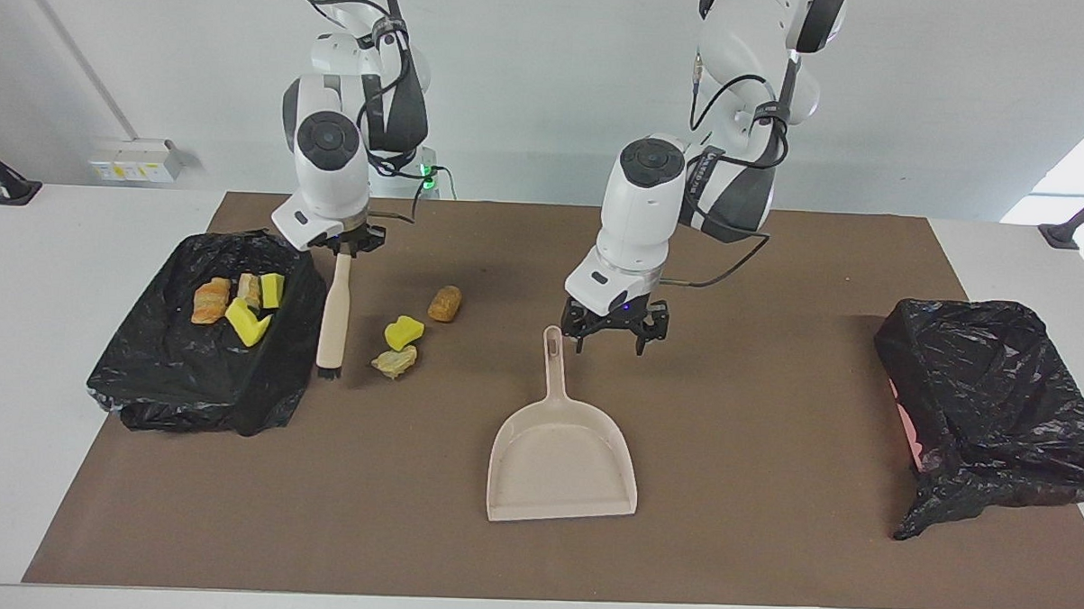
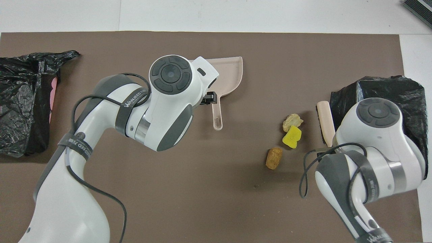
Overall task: Sweep and dump trash in bin
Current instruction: 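Sweep the remaining sponge bits toward the dustpan with the right gripper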
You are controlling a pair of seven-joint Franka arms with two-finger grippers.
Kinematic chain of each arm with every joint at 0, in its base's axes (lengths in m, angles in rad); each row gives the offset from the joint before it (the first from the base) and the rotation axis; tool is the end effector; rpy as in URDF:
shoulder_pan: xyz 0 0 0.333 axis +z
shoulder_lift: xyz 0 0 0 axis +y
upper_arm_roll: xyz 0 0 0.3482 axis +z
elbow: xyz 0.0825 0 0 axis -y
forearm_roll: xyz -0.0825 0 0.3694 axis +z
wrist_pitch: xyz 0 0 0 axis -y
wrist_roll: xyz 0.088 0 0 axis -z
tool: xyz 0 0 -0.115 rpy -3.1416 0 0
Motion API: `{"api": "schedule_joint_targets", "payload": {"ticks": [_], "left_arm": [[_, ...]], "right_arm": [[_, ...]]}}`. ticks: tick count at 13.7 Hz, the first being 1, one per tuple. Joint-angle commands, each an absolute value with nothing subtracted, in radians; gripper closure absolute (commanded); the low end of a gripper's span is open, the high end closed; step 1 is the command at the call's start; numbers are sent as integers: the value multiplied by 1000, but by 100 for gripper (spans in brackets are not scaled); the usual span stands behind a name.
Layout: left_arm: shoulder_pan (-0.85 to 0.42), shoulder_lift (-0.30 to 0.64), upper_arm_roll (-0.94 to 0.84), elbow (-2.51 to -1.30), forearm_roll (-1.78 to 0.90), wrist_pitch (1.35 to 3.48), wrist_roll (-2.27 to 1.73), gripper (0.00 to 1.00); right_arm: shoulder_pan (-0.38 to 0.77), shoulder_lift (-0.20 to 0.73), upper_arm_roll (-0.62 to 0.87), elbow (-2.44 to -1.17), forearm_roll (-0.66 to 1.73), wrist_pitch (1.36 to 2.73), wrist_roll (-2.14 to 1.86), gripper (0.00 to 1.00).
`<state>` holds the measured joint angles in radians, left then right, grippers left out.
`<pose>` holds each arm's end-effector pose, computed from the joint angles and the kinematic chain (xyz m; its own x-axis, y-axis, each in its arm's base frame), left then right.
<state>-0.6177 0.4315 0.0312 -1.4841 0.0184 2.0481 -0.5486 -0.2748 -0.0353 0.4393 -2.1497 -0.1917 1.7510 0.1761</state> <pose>0.5803 -0.3887 0.4653 0.9906 -0.0458 0.1285 -0.0517 -0.9977 0.0430 0.4681 0.0602 0.4249 0.9456 0.0115 -0.3252 0.0937 -0.9667 0.2381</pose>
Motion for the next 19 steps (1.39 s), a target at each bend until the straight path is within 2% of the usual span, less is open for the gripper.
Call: {"api": "schedule_joint_targets", "payload": {"ticks": [1,3,6,9,10,11,12,13,15,19], "left_arm": [[-663,472,48,-1451,44,2104,-623,0],[-670,479,48,-1454,44,2109,-624,0],[-713,554,51,-1444,104,2127,-690,0],[-739,557,51,-1445,104,2131,-716,0],[-742,561,51,-1445,104,2131,-736,4],[-742,561,49,-1445,100,2126,-741,24],[-742,558,51,-1448,113,2135,-733,79],[-735,558,49,-1459,133,2158,-700,100],[-736,555,48,-1480,130,2186,-647,100],[-736,545,46,-1513,108,2192,-652,100]], "right_arm": [[-250,0,449,-2157,-218,1776,179,100],[-210,34,449,-2161,-206,1801,201,100],[-157,35,454,-2158,-157,1795,183,100],[-110,37,453,-2122,-103,1764,211,100],[-118,35,451,-2103,-103,1760,263,100],[-124,26,449,-2080,-103,1740,297,100],[-127,18,443,-2050,-103,1705,310,100],[-133,9,440,-2021,-107,1672,314,100],[-147,-17,439,-2003,-129,1614,313,100],[-149,-124,442,-2150,-156,1621,276,100]]}}
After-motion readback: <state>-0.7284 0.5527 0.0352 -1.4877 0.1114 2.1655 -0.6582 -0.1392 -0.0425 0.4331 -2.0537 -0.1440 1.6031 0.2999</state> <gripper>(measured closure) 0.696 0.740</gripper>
